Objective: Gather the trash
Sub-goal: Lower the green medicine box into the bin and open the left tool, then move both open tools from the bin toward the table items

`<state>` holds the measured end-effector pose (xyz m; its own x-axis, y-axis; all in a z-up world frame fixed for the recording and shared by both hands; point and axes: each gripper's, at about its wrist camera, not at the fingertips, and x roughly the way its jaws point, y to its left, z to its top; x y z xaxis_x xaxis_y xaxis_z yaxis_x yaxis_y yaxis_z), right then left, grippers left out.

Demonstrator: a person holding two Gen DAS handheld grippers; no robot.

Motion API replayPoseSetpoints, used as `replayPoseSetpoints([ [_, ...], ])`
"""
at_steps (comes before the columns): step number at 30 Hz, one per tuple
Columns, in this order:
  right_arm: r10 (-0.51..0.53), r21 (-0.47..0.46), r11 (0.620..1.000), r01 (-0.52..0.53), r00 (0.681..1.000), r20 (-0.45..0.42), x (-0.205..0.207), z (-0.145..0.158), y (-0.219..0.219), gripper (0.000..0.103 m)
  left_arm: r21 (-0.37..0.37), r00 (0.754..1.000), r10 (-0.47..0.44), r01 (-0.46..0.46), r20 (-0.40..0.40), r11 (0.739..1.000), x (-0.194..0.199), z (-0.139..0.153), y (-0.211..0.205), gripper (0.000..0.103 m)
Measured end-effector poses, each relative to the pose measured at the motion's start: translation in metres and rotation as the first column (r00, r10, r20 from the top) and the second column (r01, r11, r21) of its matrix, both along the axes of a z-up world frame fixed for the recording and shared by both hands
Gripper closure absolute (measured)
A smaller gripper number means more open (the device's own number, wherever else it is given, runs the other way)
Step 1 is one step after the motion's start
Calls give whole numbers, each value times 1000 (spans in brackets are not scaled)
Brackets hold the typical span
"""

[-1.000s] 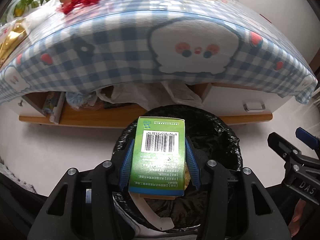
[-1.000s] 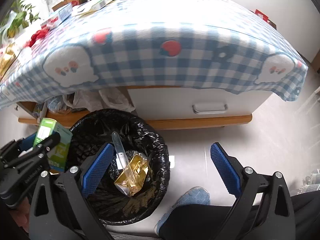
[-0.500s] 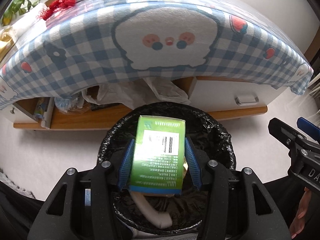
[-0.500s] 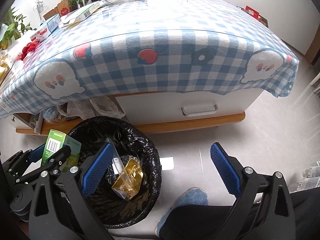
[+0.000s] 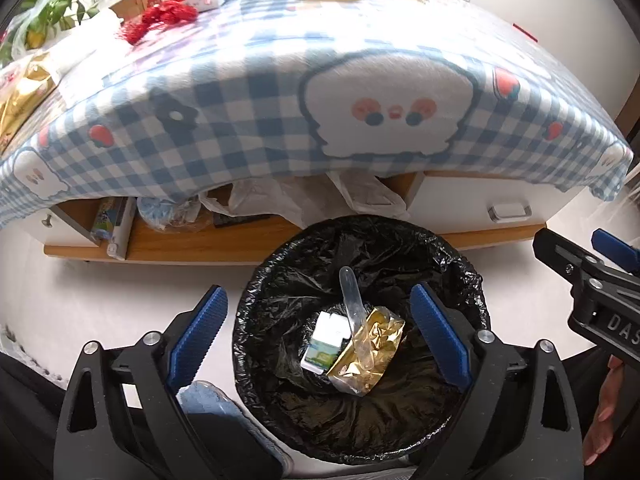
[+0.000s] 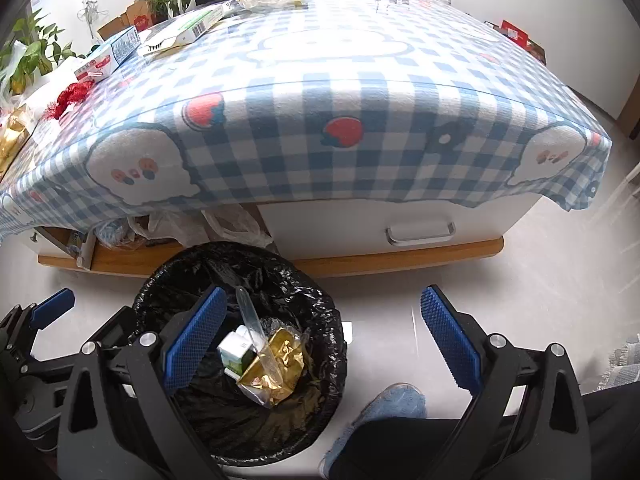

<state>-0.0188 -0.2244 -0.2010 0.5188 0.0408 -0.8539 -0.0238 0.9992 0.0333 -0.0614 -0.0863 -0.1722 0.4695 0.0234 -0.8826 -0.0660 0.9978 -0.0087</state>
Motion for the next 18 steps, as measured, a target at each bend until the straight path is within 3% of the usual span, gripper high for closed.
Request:
replayPoseSetpoints([
  [10,44,6,999,-44,998,38,0,17,19,9,10,999,21,-22,42,1000,-7,24,17,6],
  [18,83,-8,997,-82,991,103,3,51,31,9,1,998,46,-46,50,999,-6,49,39,6],
])
